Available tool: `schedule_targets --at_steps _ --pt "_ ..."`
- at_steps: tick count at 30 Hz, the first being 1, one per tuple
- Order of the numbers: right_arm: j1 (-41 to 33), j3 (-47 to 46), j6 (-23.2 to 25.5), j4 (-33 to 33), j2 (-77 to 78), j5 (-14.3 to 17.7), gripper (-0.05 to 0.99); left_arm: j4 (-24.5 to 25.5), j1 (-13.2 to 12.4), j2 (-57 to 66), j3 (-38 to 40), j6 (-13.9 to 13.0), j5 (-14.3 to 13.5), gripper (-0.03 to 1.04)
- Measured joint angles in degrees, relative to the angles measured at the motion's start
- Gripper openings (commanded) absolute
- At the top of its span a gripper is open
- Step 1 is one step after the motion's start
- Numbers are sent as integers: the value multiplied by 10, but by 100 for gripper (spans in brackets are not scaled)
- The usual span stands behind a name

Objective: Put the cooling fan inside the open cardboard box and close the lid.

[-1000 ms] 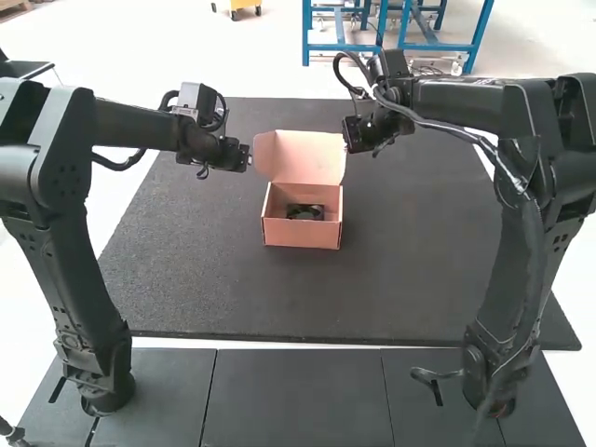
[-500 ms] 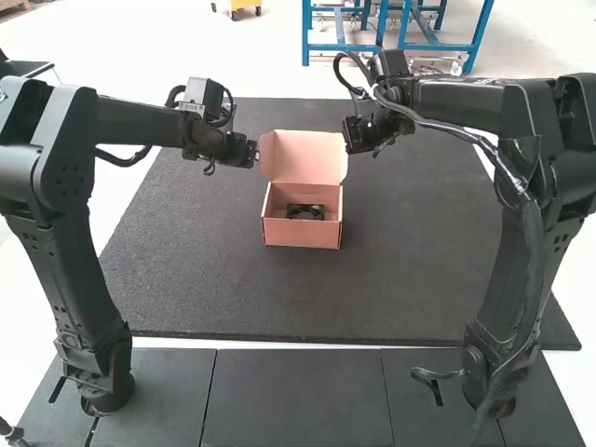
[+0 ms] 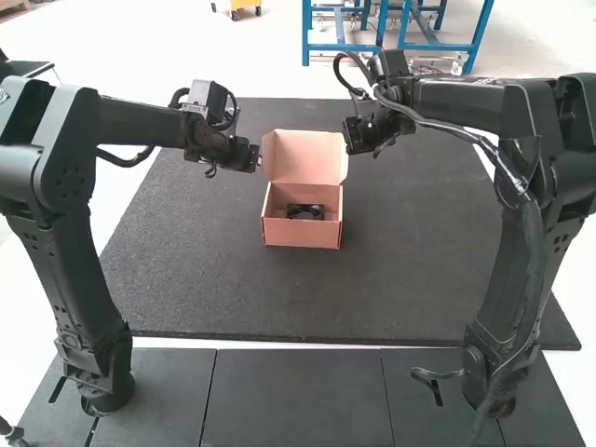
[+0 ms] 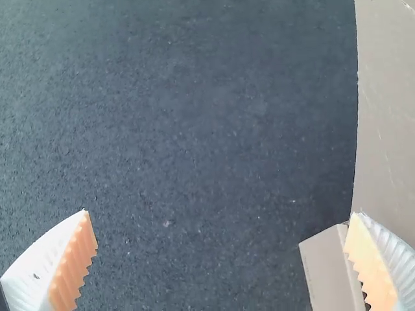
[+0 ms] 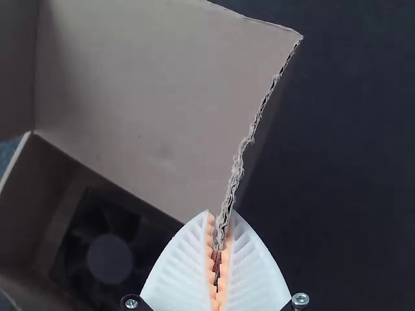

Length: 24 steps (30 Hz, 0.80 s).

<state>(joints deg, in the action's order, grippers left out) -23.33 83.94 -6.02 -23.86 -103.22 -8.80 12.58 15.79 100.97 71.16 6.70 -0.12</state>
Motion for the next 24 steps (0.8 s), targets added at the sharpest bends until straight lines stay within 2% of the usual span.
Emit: schedule_targets --at_steps 9,24 --pt "0 0 0 -2 0 -2 -2 5 14 0 0 0 3 90" --pt "0 4 -2 -46 0 -24 -2 31 15 0 0 0 10 91"
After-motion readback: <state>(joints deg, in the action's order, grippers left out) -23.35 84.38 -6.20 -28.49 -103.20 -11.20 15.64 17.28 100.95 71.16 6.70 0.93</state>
